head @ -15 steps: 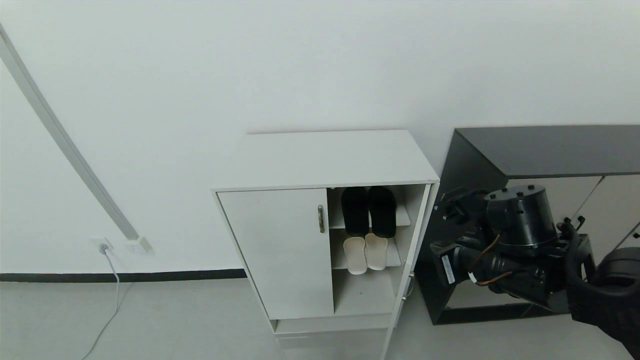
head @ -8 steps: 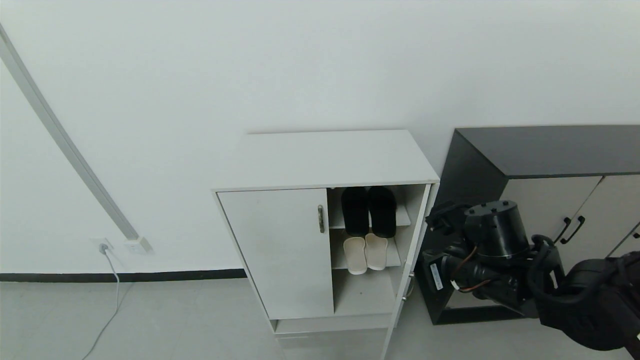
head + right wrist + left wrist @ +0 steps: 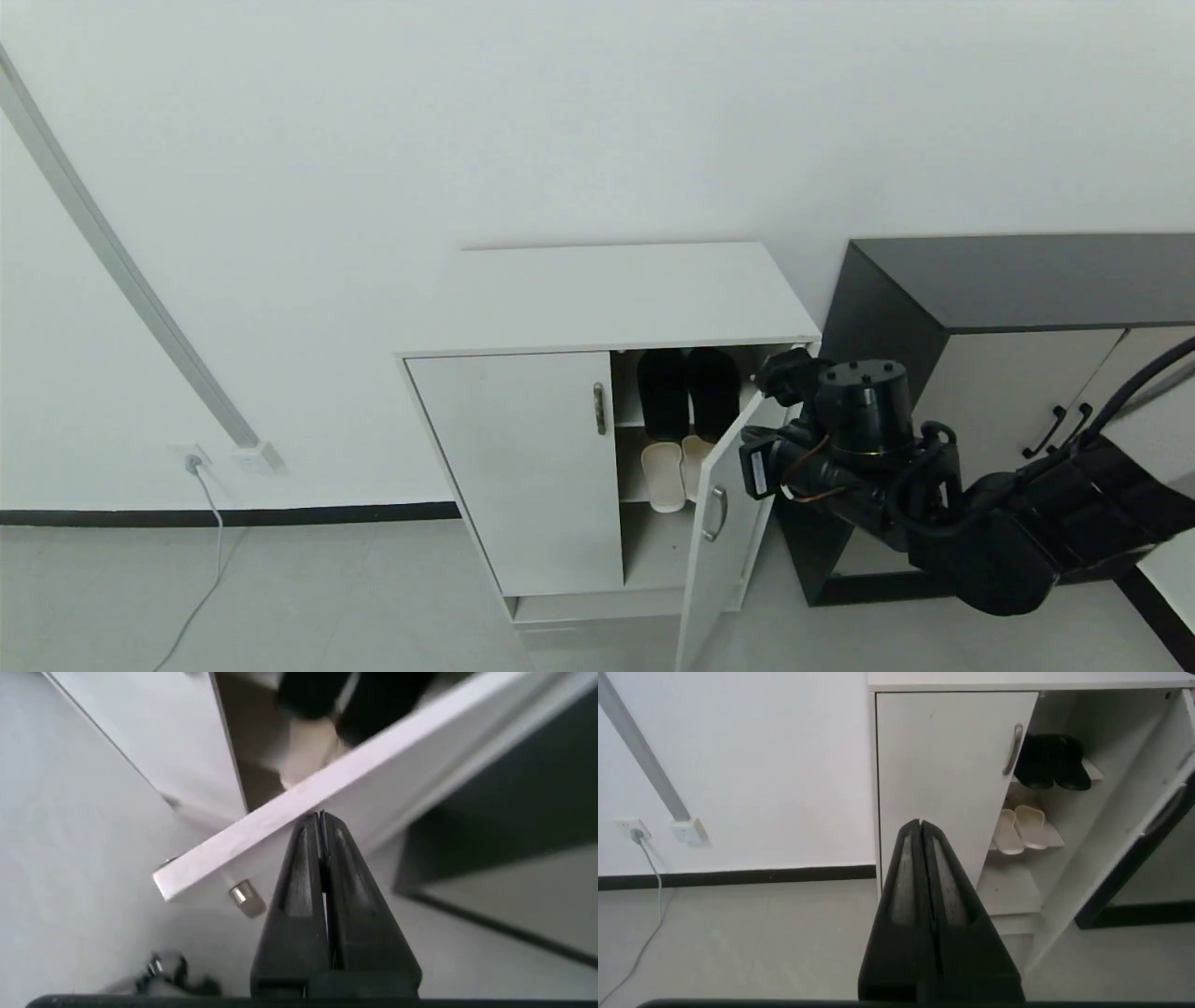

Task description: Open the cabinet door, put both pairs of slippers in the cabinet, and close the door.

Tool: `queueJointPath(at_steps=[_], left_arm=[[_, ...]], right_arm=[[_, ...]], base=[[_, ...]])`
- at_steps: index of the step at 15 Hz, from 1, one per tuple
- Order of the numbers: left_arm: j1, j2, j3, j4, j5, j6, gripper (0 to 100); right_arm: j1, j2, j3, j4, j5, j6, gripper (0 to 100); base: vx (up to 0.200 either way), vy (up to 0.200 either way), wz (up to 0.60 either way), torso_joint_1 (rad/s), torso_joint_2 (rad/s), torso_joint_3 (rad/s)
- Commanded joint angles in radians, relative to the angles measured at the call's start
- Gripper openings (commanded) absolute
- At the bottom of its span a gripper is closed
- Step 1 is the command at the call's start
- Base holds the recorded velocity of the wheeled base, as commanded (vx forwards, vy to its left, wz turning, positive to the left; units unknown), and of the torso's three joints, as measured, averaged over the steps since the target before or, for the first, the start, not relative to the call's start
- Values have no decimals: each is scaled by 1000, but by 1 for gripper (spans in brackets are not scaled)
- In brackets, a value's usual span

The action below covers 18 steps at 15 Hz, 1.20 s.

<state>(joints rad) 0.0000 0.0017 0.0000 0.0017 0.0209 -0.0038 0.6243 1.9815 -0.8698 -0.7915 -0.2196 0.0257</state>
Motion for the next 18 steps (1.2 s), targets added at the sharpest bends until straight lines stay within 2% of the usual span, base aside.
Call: queueJointPath(at_steps=[1,3,5,7,9,17,18], left_arm=[[0,1,0,0,1,-1,0],[0,1,0,0,1,-1,0],[0,1,0,0,-1,1,0],[0,0,0,0,-1,1,0],[0,1,0,0,-1,1,0],[0,1,0,0,-2,2,0],[0,0,0,0,-2,2,0]], right_arm=[[3,31,12,-64,46,19,0],[2,30,78,-192,105,28,0],[0,26,126,-258,109,28,0],[-1,7,245,-350,149,28,0],[0,3,304,-388,175,23,0],[6,3,405,-459,177,23,0],[8,3,410,-459,177,23,0]], base=[[0,0,0,0,0,0],[0,0,0,0,0,0],[0,0,0,0,0,0],[0,0,0,0,0,0],[0,0,0,0,0,0],[200,0,0,2,2,3],[0,0,0,0,0,0]])
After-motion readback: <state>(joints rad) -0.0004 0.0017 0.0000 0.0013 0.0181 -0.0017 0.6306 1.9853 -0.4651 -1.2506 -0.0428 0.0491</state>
